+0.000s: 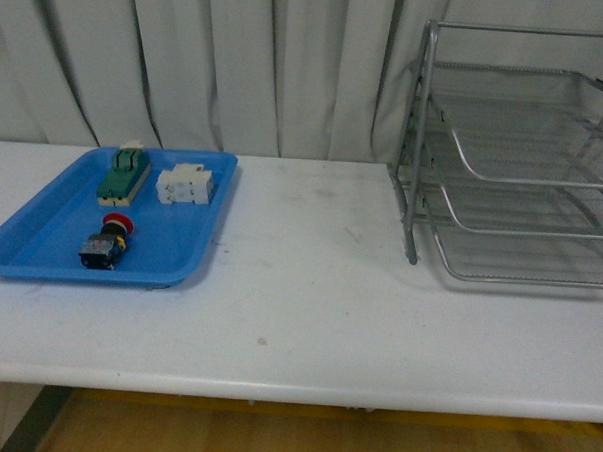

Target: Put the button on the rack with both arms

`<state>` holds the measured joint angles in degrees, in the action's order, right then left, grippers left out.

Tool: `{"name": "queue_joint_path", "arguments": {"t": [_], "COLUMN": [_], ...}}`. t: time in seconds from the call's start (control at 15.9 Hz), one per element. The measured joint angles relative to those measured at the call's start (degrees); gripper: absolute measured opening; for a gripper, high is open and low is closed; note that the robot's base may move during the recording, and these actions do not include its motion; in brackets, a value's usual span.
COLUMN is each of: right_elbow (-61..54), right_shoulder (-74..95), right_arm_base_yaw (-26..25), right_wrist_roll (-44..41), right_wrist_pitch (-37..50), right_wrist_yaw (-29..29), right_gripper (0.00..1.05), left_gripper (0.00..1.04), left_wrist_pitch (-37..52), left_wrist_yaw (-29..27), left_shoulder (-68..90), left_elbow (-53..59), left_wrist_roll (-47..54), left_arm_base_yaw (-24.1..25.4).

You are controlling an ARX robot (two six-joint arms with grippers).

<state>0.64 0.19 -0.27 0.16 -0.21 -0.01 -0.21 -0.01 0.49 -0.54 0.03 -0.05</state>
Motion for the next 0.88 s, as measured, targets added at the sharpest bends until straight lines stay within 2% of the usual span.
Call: {"name": "queue_joint_path", "arguments": {"t": [0.57, 0.63, 0.75, 0.88], "right_elbow": [0.0, 1.86, 5.68, 8.87], "right_shoulder": [0.04, 4.63, 23.54, 42.58], "right_arm_base_yaw": [0.0, 0.07, -1.01, -3.72], "right_wrist_roll": [-0.02, -1.95, -0.26, 6.25], "right_wrist_pitch": [-0.2, -4.33, 6.73, 21.94], "right_wrist_yaw": [-0.02, -1.05, -5.9, -10.01], "right_gripper": [0.98, 0.98, 0.98, 0.98], "left_gripper": [0.98, 0.98, 0.98, 0.98], "left_wrist_pitch": [0.0, 0.0, 0.0, 0.0], "left_wrist_yaw": [0.0, 0.0, 0.0, 0.0], "left_shoulder": [0.0, 0.0, 0.0, 0.0], "left_elbow": [0.0, 0.0, 0.0, 0.0], "left_wrist_roll": [0.02, 0.0, 0.0, 0.02], "left_arm_base_yaw": [0.0, 0.0, 0.0, 0.0]}}
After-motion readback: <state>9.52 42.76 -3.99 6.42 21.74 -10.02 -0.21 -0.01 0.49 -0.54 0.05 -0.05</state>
